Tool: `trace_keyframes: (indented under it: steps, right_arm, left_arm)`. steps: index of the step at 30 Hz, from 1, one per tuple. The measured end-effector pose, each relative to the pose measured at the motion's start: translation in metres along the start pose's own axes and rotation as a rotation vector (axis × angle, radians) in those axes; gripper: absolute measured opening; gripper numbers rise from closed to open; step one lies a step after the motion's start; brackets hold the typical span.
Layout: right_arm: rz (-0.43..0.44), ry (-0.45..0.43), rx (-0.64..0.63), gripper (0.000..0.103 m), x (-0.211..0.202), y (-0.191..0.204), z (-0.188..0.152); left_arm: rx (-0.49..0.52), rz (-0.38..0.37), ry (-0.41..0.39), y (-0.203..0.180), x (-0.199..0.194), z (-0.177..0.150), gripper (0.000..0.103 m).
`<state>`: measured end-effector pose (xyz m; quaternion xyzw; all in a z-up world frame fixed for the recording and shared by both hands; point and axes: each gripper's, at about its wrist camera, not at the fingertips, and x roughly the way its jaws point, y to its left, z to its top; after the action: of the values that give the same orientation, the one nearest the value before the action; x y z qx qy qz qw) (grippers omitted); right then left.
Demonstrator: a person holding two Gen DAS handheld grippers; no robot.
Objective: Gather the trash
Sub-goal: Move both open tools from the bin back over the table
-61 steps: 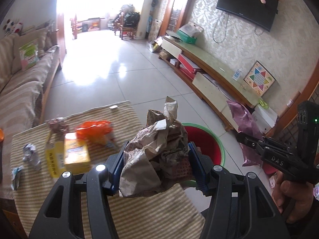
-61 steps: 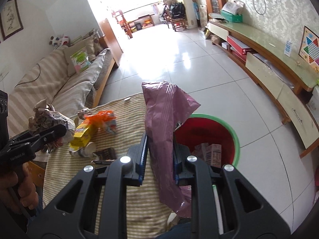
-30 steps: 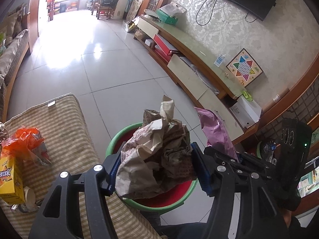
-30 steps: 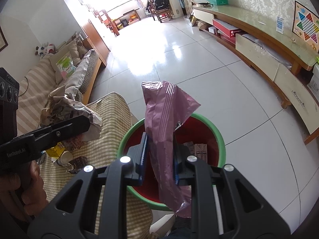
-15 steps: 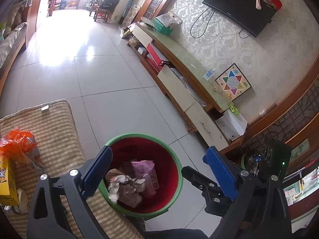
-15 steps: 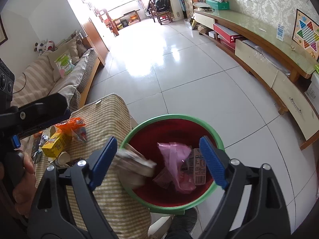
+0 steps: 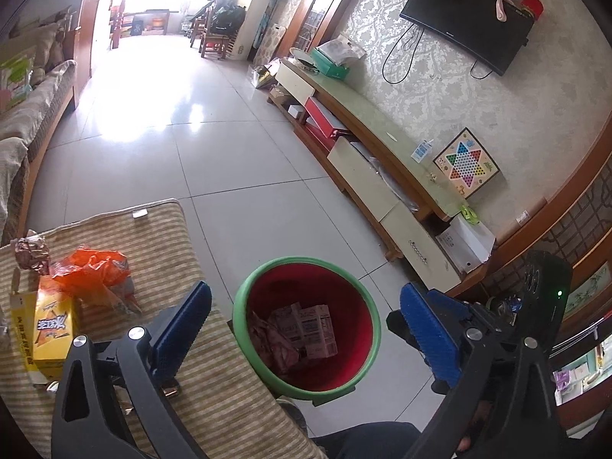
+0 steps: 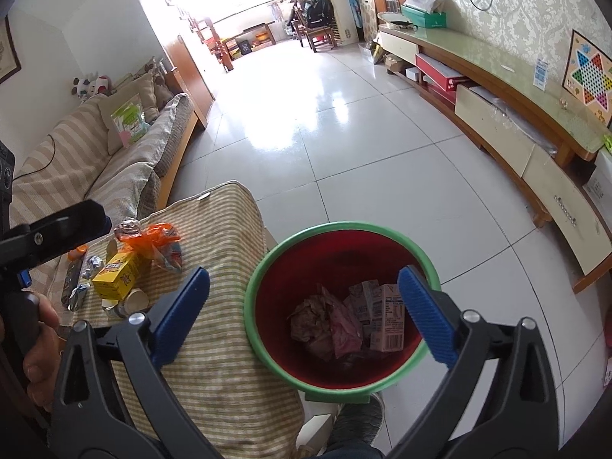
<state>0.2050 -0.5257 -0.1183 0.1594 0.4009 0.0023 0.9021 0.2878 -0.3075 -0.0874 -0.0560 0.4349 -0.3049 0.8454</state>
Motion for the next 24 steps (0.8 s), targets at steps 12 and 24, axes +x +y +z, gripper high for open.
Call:
trace_keyframes:
  steps: [12, 24]
  right_arm:
    - [0.023, -0.040, -0.111, 0.098, -0.033, 0.077, -0.005]
    - [0.088, 0.008, -0.239, 0.098, -0.027, 0.178, -0.034]
  left_arm:
    - [-0.044, 0.152, -0.072, 0.058, -0.099, -0.039, 0.095]
    - [-0.183, 0.288, -0.129, 0.155, -0.197, -0.096, 0.095]
